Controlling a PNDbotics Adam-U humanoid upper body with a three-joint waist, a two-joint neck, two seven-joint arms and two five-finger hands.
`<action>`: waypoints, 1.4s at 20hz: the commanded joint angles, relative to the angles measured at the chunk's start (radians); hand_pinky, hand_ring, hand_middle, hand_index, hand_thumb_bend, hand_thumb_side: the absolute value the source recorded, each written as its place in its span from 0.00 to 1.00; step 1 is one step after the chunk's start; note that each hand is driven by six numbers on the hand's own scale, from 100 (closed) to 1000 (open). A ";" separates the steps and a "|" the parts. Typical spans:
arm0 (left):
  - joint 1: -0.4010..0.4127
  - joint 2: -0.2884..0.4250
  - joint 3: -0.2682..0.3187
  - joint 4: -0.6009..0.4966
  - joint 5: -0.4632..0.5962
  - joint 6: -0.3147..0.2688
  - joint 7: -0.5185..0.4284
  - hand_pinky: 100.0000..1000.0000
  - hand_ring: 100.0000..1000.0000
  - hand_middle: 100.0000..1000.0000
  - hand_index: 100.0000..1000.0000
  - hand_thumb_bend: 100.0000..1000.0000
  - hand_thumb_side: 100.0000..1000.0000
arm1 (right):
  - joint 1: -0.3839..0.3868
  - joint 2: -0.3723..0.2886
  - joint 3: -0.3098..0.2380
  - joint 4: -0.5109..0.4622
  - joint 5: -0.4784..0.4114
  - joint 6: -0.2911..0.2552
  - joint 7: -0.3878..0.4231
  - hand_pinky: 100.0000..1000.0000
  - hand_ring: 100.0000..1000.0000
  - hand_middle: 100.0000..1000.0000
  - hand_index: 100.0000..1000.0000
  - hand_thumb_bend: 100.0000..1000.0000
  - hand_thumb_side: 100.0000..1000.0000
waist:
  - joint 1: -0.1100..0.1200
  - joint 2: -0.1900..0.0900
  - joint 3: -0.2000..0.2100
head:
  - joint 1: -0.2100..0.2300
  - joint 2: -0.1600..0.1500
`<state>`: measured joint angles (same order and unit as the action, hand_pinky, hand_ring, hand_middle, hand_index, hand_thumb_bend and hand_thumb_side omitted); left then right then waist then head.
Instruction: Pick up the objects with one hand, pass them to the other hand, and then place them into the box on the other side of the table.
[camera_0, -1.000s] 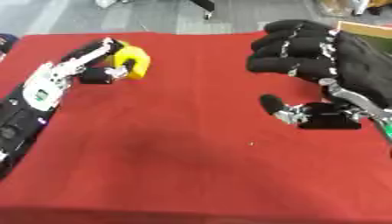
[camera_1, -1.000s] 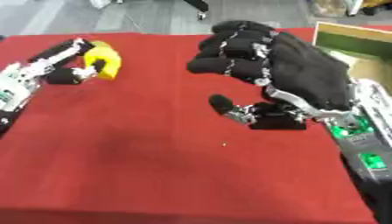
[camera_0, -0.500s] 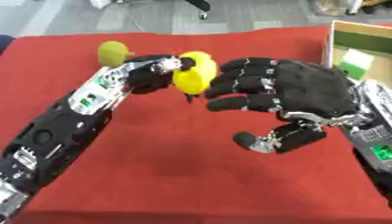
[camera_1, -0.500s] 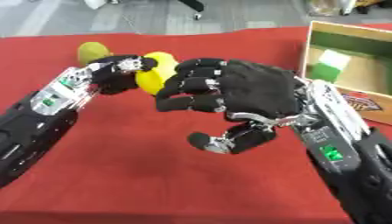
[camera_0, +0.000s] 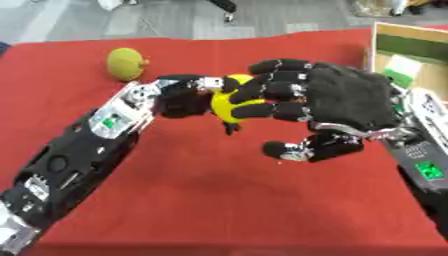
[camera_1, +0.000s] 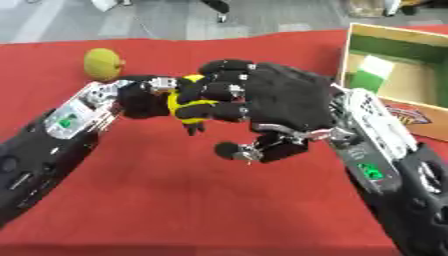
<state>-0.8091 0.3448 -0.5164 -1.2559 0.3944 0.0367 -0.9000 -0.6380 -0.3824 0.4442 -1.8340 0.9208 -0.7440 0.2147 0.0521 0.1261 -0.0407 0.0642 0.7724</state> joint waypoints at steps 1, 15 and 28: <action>-0.015 -0.004 -0.009 -0.021 -0.002 0.017 -0.007 0.73 0.45 0.32 0.48 0.00 0.92 | -0.017 0.001 0.000 0.007 0.053 0.011 -0.036 0.88 0.79 0.83 0.91 0.23 0.05 | -0.011 -0.017 0.003 | -0.003 -0.002; -0.017 -0.020 -0.021 -0.053 0.025 0.068 -0.007 0.74 0.45 0.32 0.48 0.01 0.92 | -0.010 0.010 0.009 0.060 0.156 0.039 -0.124 0.85 0.74 0.56 0.83 0.26 0.00 | -0.010 -0.019 0.007 | -0.006 -0.002; -0.023 -0.027 -0.031 -0.081 0.047 0.100 -0.007 0.75 0.45 0.32 0.48 0.01 0.92 | 0.028 -0.047 0.003 0.030 0.204 0.107 -0.225 0.81 0.65 0.45 0.76 0.23 0.00 | -0.008 -0.021 0.009 | -0.009 -0.002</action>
<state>-0.8097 0.3097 -0.5473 -1.3082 0.4322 0.1342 -0.9051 -0.5993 -0.4036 0.4564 -1.7885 1.1169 -0.6471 0.0023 0.0521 0.1256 -0.0334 0.0570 0.7724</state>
